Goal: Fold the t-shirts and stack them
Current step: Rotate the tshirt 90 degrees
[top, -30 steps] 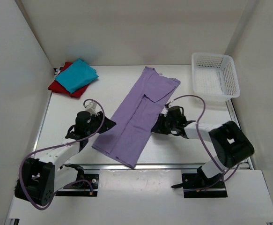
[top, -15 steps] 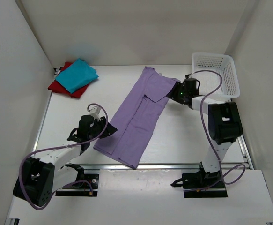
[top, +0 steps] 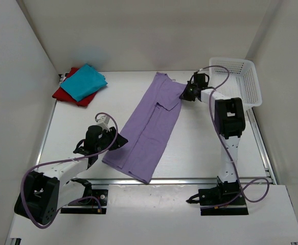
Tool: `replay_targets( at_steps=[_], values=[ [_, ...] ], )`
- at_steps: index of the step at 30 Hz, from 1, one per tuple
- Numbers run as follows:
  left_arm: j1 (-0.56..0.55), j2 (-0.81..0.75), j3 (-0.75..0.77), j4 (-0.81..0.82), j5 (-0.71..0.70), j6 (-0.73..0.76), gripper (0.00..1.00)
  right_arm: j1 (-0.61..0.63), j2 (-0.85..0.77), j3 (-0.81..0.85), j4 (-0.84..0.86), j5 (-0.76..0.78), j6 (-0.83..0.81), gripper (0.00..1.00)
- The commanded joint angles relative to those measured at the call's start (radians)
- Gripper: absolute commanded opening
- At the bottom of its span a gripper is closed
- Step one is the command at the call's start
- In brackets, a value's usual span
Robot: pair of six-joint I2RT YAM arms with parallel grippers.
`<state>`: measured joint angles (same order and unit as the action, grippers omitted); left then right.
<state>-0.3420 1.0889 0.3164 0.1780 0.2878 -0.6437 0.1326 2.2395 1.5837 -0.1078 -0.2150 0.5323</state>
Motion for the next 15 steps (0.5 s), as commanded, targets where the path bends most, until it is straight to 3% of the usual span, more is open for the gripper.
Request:
replay_targets(
  at_steps=[1,2,4,6,8,12,15],
  values=[
    [0.008,-0.018,-0.007,0.011,0.001,0.009,0.44,0.041,0.072,0.159,-0.128,-0.049,-0.051,0.0],
    [0.011,-0.021,-0.005,0.006,0.004,0.009,0.44,0.061,0.106,0.221,-0.144,-0.058,-0.078,0.0],
    [0.011,-0.041,-0.004,-0.014,-0.01,0.018,0.45,0.085,0.147,0.344,-0.208,-0.063,-0.138,0.11],
    [0.017,-0.058,-0.002,-0.037,-0.009,0.013,0.44,0.105,0.183,0.488,-0.298,-0.064,-0.207,0.27],
    [0.014,-0.09,-0.007,-0.066,-0.019,0.024,0.44,0.11,0.154,0.531,-0.352,-0.049,-0.253,0.37],
    [0.044,-0.136,-0.037,-0.136,-0.068,0.065,0.47,0.075,-0.03,0.463,-0.4,-0.063,-0.301,0.53],
    [0.109,-0.176,-0.083,-0.176,-0.091,0.084,0.48,0.049,-0.258,0.199,-0.325,-0.102,-0.27,0.54]
  ],
)
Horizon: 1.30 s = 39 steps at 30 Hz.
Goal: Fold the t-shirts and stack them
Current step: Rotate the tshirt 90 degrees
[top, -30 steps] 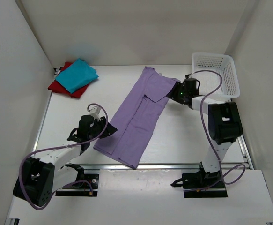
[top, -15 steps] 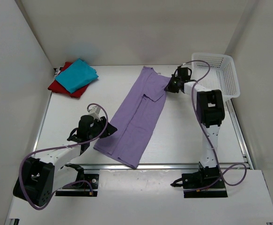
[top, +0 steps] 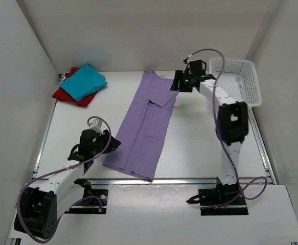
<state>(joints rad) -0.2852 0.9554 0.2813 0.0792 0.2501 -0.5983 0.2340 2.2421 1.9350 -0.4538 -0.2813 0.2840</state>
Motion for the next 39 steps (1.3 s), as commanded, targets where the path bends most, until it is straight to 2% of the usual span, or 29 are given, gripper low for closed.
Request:
replay_targets(
  at_steps=[1,3,5,8,11,16,22,23,26,28,30,35,36,37,38,39],
  values=[
    [0.067,-0.072,-0.059,-0.103,-0.066,0.038,0.49,-0.055,-0.37,-0.218,0.103,-0.048,0.004,0.54],
    [0.087,-0.102,-0.073,-0.131,-0.156,0.037,0.52,-0.039,-0.521,-0.528,0.243,-0.076,0.097,0.52],
    [0.122,-0.138,-0.077,-0.167,-0.182,0.04,0.55,0.023,-0.66,-0.724,0.36,-0.075,0.155,0.47],
    [0.116,-0.135,-0.088,-0.131,-0.15,0.025,0.58,0.086,-0.732,-0.992,0.42,-0.085,0.181,0.45],
    [0.133,-0.13,-0.091,-0.113,-0.103,0.02,0.57,0.151,-0.769,-1.138,0.475,-0.122,0.193,0.48],
    [0.112,-0.136,-0.076,-0.133,-0.081,0.032,0.57,0.289,-0.774,-1.254,0.517,-0.147,0.222,0.54],
    [0.112,-0.156,-0.091,-0.165,-0.089,0.037,0.58,0.324,-0.719,-1.338,0.67,-0.182,0.322,0.48],
    [0.115,-0.159,-0.093,-0.171,-0.089,0.04,0.57,0.327,-0.678,-1.325,0.682,-0.196,0.333,0.43],
    [0.103,-0.184,-0.083,-0.203,-0.095,0.042,0.57,0.329,-0.604,-1.289,0.694,-0.226,0.336,0.18],
    [0.089,-0.196,-0.07,-0.22,-0.098,0.045,0.57,0.271,-0.605,-1.337,0.768,-0.286,0.359,0.03],
    [0.067,-0.193,-0.079,-0.231,-0.094,0.043,0.57,0.196,-0.643,-1.393,0.767,-0.329,0.362,0.0],
    [-0.066,-0.129,-0.088,-0.2,-0.095,0.023,0.6,-0.025,-0.863,-1.548,0.672,-0.303,0.305,0.01],
    [-0.083,-0.11,-0.09,-0.188,-0.084,0.022,0.61,-0.065,-0.904,-1.561,0.658,-0.311,0.302,0.08],
    [-0.098,-0.095,-0.099,-0.168,-0.063,0.022,0.61,-0.077,-0.939,-1.574,0.637,-0.309,0.293,0.21],
    [-0.104,-0.087,-0.102,-0.161,-0.028,0.022,0.61,-0.084,-0.956,-1.568,0.623,-0.306,0.285,0.3],
    [-0.124,-0.067,-0.1,-0.16,-0.005,0.025,0.62,-0.081,-0.99,-1.564,0.588,-0.309,0.278,0.5]
  ],
)
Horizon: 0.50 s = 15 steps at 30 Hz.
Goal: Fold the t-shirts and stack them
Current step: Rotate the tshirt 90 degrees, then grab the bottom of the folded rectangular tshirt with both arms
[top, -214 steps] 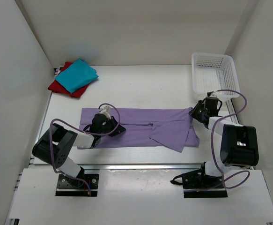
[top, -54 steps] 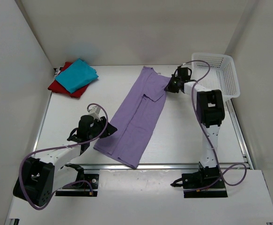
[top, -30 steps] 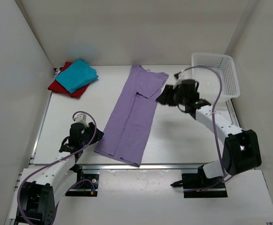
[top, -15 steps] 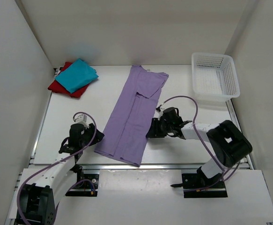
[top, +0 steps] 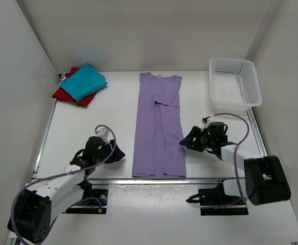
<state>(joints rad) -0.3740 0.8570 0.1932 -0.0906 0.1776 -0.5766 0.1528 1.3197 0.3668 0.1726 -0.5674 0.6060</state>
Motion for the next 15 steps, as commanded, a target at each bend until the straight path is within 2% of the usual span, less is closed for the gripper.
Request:
replay_targets(
  at_steps=[1,3,6,8,10,12,15],
  values=[
    [-0.066,0.046,-0.003,-0.006,0.066,-0.002,0.61,-0.001,-0.121,0.007,-0.091,-0.009,-0.057,0.56],
    [-0.114,0.065,0.008,-0.017,0.085,0.006,0.6,0.024,-0.194,0.008,-0.172,0.055,-0.078,0.56],
    [-0.186,0.08,0.009,-0.029,0.102,0.007,0.6,0.059,-0.388,-0.023,-0.385,0.141,-0.086,0.56],
    [-0.197,0.094,0.006,-0.034,0.144,0.018,0.59,0.108,-0.471,-0.08,-0.456,0.165,-0.039,0.46],
    [-0.213,0.105,0.011,-0.041,0.155,0.02,0.58,0.16,-0.539,-0.112,-0.51,0.185,0.015,0.41],
    [-0.273,0.122,0.018,-0.037,0.151,0.015,0.58,0.276,-0.595,-0.12,-0.562,0.262,0.096,0.44],
    [-0.315,0.166,0.029,-0.018,0.155,0.008,0.57,0.332,-0.609,-0.103,-0.619,0.307,0.119,0.46]
  ],
)
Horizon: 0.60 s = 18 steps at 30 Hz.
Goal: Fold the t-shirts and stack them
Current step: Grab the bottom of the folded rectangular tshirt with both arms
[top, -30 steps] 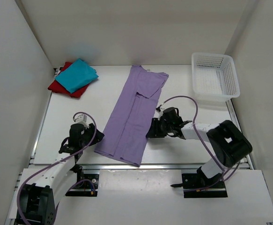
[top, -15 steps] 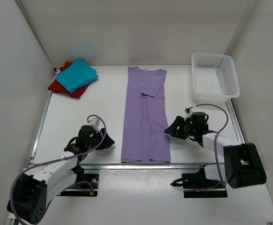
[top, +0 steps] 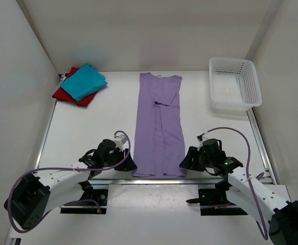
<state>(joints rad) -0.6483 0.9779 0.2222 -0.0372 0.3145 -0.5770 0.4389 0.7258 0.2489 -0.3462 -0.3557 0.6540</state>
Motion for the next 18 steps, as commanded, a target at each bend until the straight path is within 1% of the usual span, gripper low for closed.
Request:
replay_targets(
  at_steps=[1,5,8,10,12,14,15,16,18],
  values=[
    [-0.042,0.056,0.002,-0.072,0.021,0.015,0.56,0.052,-0.012,0.016,-0.106,0.095,0.076,0.46],
    [-0.059,0.085,0.02,-0.09,0.038,0.041,0.53,0.075,-0.032,0.018,-0.187,0.112,0.105,0.45],
    [-0.077,0.071,0.017,-0.092,0.021,0.032,0.45,0.078,-0.057,-0.009,-0.171,0.083,0.125,0.37],
    [-0.076,0.074,0.019,-0.099,0.041,0.039,0.41,0.08,-0.03,-0.039,-0.131,0.044,0.148,0.28],
    [-0.085,0.096,0.023,-0.098,0.047,0.039,0.37,0.099,-0.022,-0.033,-0.116,0.044,0.162,0.23],
    [-0.109,0.113,0.019,-0.064,0.055,0.026,0.28,0.112,-0.011,-0.017,-0.112,0.057,0.144,0.14],
    [-0.113,0.116,0.016,-0.046,0.073,0.016,0.25,0.115,-0.008,-0.008,-0.114,0.054,0.138,0.1],
    [-0.122,0.122,0.016,-0.043,0.089,0.019,0.17,0.113,0.001,0.003,-0.122,0.041,0.125,0.01],
    [-0.14,0.113,0.049,-0.107,0.081,0.035,0.06,0.118,0.0,0.006,-0.135,0.018,0.128,0.0]
  ],
)
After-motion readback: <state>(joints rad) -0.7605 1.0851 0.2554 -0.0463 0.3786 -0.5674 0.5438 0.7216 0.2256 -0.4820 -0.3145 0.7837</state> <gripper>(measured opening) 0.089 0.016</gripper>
